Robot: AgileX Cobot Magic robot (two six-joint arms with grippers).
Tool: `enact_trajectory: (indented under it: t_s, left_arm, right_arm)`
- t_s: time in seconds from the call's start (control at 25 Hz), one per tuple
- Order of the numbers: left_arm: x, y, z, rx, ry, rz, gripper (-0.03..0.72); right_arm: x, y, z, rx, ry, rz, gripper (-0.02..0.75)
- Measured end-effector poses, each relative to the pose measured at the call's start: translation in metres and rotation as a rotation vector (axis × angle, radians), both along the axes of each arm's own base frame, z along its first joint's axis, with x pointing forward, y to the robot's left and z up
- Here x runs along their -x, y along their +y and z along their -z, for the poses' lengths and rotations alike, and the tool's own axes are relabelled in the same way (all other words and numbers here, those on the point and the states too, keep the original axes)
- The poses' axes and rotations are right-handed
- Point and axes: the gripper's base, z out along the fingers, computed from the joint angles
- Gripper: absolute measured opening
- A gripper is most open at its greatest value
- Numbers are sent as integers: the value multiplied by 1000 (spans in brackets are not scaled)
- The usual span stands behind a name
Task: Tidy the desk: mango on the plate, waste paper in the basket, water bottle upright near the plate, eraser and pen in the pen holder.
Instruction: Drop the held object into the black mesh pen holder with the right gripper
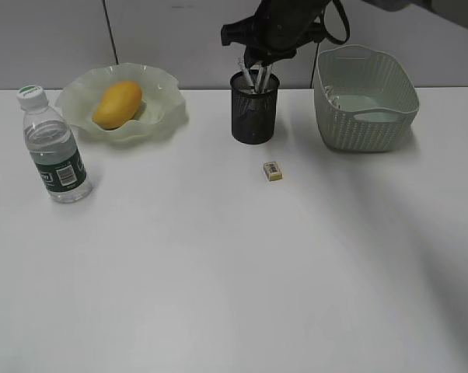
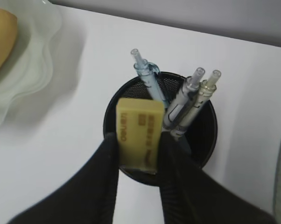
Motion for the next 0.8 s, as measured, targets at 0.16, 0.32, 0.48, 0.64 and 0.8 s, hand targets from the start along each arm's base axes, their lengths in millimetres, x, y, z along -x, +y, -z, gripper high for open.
enact_trajectory:
  t_s: [0.16, 0.32, 0.48, 0.64, 0.8]
  left_arm:
    - [0, 0, 0, 0, 0, 0, 524]
    - [0, 0, 0, 0, 0, 0, 524]
    - [0, 0, 0, 0, 0, 0, 524]
    - [0, 0, 0, 0, 0, 0, 524]
    - [0, 0, 0, 0, 0, 0, 524]
  right_arm:
    - [-8, 3, 25, 15, -12, -2, 216]
    - [-11, 2, 36, 48, -18, -8, 216]
    - [-14, 0, 34, 58, -48, -9, 244]
    - [-15, -2, 34, 60, -50, -7, 435]
    - [-15, -2, 34, 65, -45, -9, 580]
